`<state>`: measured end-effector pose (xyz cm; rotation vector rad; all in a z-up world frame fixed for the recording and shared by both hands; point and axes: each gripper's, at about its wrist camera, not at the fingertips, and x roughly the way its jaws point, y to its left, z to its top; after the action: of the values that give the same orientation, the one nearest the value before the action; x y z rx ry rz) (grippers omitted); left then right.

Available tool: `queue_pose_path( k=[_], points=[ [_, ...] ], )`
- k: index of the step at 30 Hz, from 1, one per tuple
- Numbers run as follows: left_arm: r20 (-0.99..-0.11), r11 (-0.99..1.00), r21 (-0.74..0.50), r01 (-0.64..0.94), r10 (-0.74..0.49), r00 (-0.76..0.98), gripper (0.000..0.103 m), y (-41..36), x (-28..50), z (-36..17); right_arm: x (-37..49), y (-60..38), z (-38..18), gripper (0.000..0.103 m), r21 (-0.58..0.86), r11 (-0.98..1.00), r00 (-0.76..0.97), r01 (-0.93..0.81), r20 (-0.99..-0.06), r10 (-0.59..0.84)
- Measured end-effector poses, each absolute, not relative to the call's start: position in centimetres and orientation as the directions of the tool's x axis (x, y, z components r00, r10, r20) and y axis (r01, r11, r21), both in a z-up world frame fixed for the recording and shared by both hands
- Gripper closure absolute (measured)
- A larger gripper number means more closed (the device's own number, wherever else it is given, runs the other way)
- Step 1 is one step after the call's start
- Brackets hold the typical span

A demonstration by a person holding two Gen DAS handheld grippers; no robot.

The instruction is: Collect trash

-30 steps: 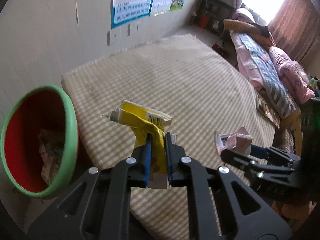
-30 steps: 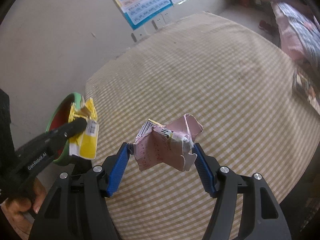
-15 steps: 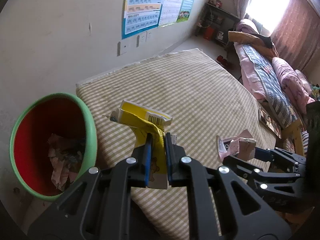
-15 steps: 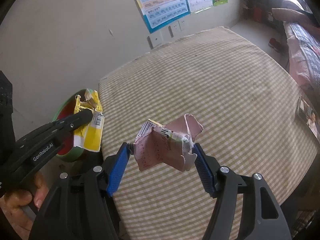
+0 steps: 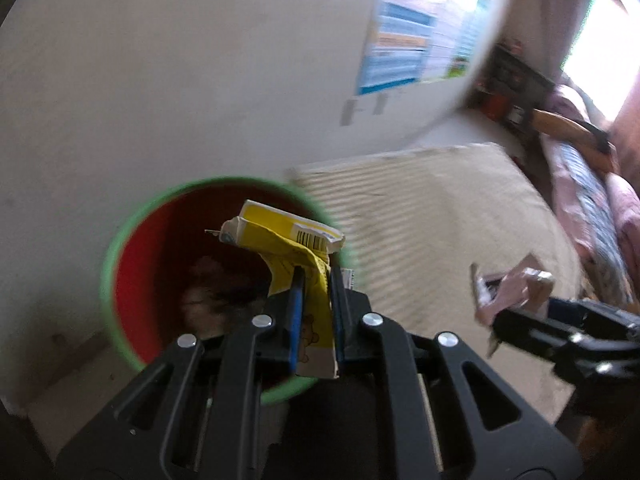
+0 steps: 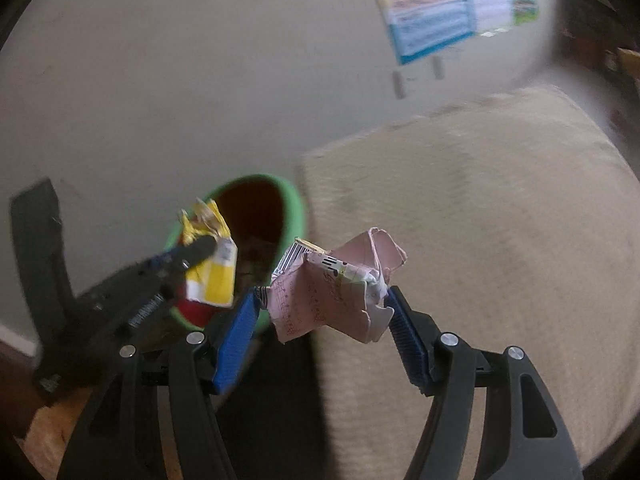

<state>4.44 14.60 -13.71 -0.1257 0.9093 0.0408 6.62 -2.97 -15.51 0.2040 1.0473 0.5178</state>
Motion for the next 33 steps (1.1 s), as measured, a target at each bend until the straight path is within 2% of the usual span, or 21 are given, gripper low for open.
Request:
queue_pose_path(
  k=[2,4,5,6,8,13,16,18,21,25,28,29,33],
  points=[
    [-0.79,0.988,-0.073,-0.135,0.026,0.613,0.091,16.5,4.2,-13.7,7.6,-0.3,-15.1,0.04,0.406,0.842,0.373,-0.356,-0.764,0.526],
    [-0.786,0.982,-0.067,-0.176,0.057,0.616,0.085,18.2,3.8,-13.6,8.6,2.3,-14.6,0.039,0.422,0.816,0.353,-0.396,-0.75,0.559],
    [-0.785,0.98,-0.068,-0.185,0.062,0.616,0.074,18.7,3.6,-13.5,9.1,3.4,-14.4,0.039,0.424,0.807,0.348,-0.411,-0.746,0.568],
    [-0.783,0.977,-0.065,-0.202,0.075,0.617,0.057,19.3,3.4,-13.4,9.3,4.1,-14.2,0.038,0.425,0.801,0.344,-0.421,-0.743,0.575],
    [-0.763,0.969,-0.066,-0.238,0.105,0.638,0.041,20.2,2.7,-13.0,10.0,5.6,-13.9,0.032,0.434,0.787,0.33,-0.439,-0.737,0.59],
    [-0.731,0.965,-0.065,-0.255,0.128,0.671,0.03,20.5,2.1,-11.9,9.9,4.9,-12.0,0.028,0.411,0.8,0.396,-0.438,-0.71,0.582],
    [-0.695,0.973,-0.036,-0.228,0.139,0.705,0.022,19.0,2.0,-10.7,8.8,2.4,-10.5,0.018,0.35,0.837,0.495,-0.42,-0.685,0.534],
    [-0.657,0.98,-0.017,-0.2,0.14,0.741,0.012,17.2,2.0,-9.4,7.9,0.4,-9.5,0.015,0.302,0.867,0.563,-0.397,-0.666,0.489],
    [-0.585,0.989,-0.018,-0.145,0.108,0.804,0.005,14.4,2.3,-7.3,6.5,-3.0,-8.0,0.01,0.248,0.903,0.657,-0.35,-0.622,0.425],
    [-0.49,0.997,-0.019,-0.076,0.057,0.87,0.005,10.3,3.0,-4.6,3.9,-7.4,-5.8,0.007,0.192,0.94,0.782,-0.281,-0.522,0.341],
    [-0.421,0.997,-0.027,-0.074,0.056,0.905,0.005,7.3,2.9,-2.6,1.4,-10.1,-4.0,0.007,0.115,0.971,0.887,-0.212,-0.394,0.24],
    [-0.405,0.996,-0.023,-0.09,0.073,0.911,0.005,6.5,3.0,-2.1,0.4,-11.0,-3.6,0.007,0.079,0.983,0.928,-0.165,-0.324,0.182],
    [-0.369,0.998,-0.029,-0.064,0.049,0.928,0.005,4.1,2.8,-1.0,-1.6,-13.6,-3.6,0.007,0.05,0.999,0.982,-0.007,-0.187,0.017]
  ],
)
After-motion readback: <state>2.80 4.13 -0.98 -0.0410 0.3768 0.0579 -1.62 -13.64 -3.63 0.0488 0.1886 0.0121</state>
